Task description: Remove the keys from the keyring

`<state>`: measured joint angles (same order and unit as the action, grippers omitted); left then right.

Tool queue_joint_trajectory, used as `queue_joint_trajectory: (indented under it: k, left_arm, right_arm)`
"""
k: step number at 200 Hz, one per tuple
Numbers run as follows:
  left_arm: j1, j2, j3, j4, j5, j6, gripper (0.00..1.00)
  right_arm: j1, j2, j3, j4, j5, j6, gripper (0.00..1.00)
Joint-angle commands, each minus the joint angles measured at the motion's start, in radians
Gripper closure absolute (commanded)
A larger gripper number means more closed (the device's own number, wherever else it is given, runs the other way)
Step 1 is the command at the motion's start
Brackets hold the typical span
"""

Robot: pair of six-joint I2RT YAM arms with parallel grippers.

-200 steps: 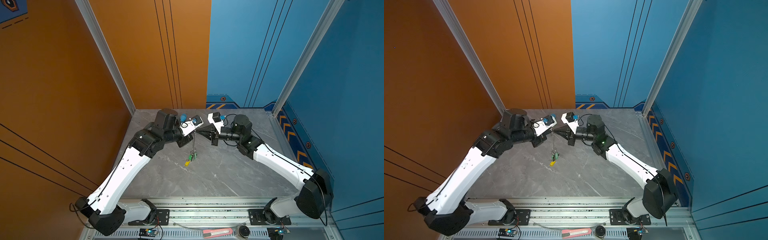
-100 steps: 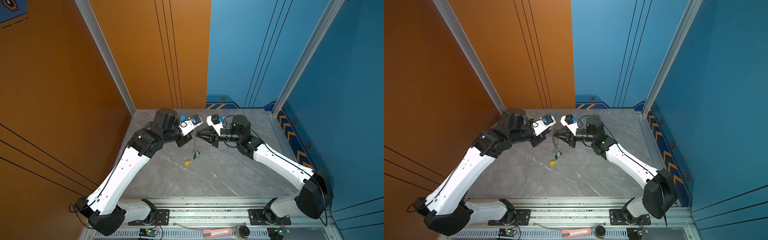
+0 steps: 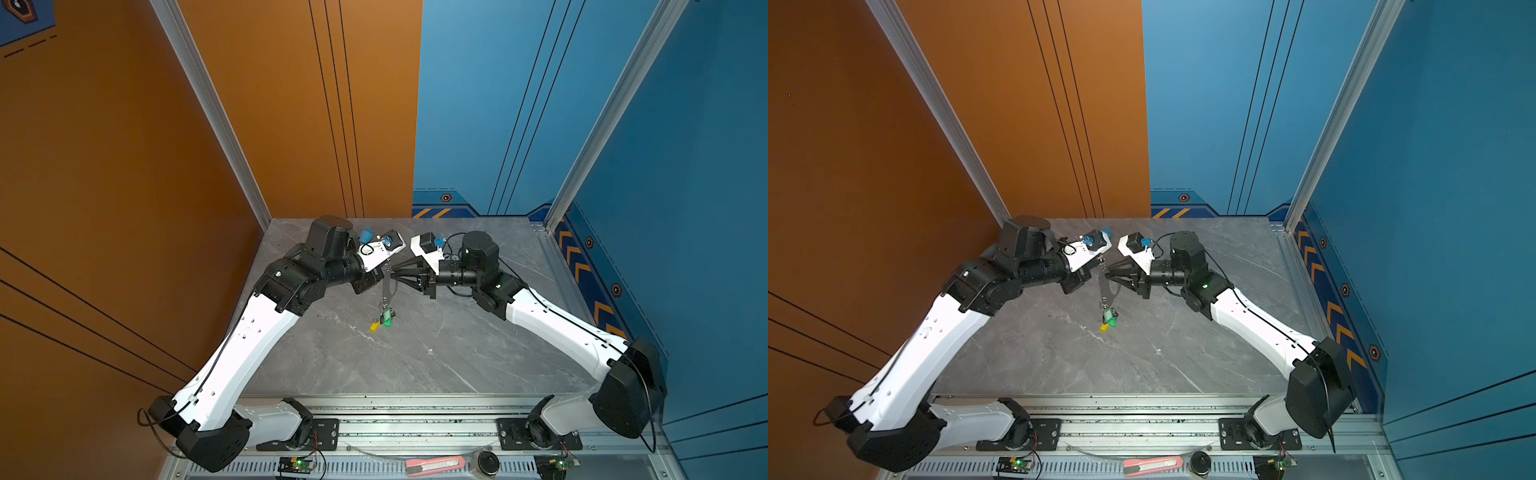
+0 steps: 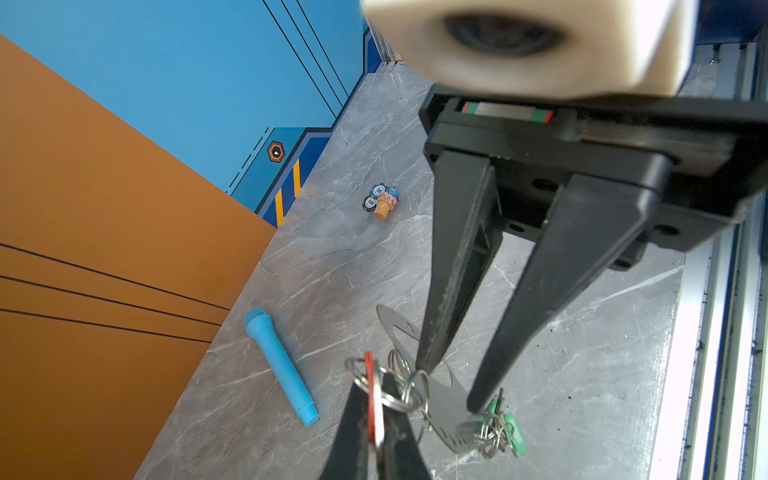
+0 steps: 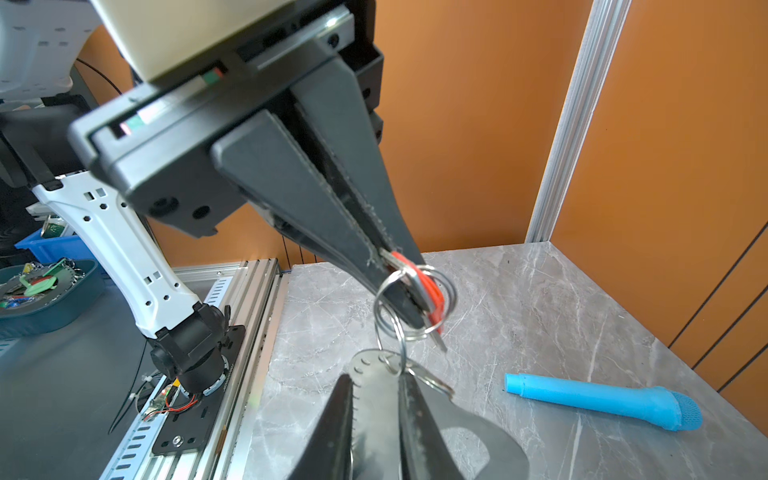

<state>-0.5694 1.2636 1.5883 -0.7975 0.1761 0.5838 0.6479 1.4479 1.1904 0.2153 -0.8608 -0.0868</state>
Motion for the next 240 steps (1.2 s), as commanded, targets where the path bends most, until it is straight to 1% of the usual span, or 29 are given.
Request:
queue_joint_trajectory:
  k: [1, 39, 70, 109, 139, 155, 182, 184, 188, 240]
  left_arm:
    - [0.007, -0.021, 0.034, 0.02, 0.042, 0.021, 1.0]
    - [0.006, -0.024, 0.032, 0.02, 0.063, 0.048, 1.0]
    - [0.006, -0.032, 0.021, 0.021, 0.101, 0.116, 1.0]
    - [0.008, -0.053, 0.004, 0.022, 0.156, 0.293, 1.0]
    - [0.023, -0.049, 0.009, 0.028, 0.199, 0.377, 1.0]
    - [0.03, -0.041, 0.017, 0.042, 0.232, 0.404, 1.0]
    - [0.035, -0.015, 0.052, 0.041, 0.255, 0.405, 1.0]
    - [0.035, -0.014, 0.054, 0.042, 0.257, 0.432, 1.0]
    - [0.037, -0.011, 0.057, 0.043, 0.259, 0.441, 1.0]
    - [0.041, 0.002, 0.065, 0.077, 0.28, 0.444, 1.0]
  right_arm:
    - [0.009, -0.042, 0.013, -0.014, -0.019, -0.023, 0.77]
    - [0.01, -0.058, 0.009, -0.016, -0.014, -0.025, 0.75]
    - [0.008, -0.069, 0.002, -0.031, 0.002, -0.045, 0.75]
    - [-0.007, -0.092, -0.003, -0.079, 0.043, -0.094, 0.66]
    - [-0.008, -0.11, 0.001, -0.109, 0.062, -0.128, 0.64]
    - [-0.008, -0.117, 0.001, -0.116, 0.065, -0.138, 0.63]
    - [-0.007, -0.123, 0.008, -0.12, 0.051, -0.136, 0.64]
    - [-0.006, -0.123, 0.007, -0.12, 0.05, -0.137, 0.64]
    - [-0.005, -0.124, 0.007, -0.119, 0.048, -0.136, 0.64]
    - [0.011, -0.15, -0.02, -0.114, 0.076, -0.162, 0.64]
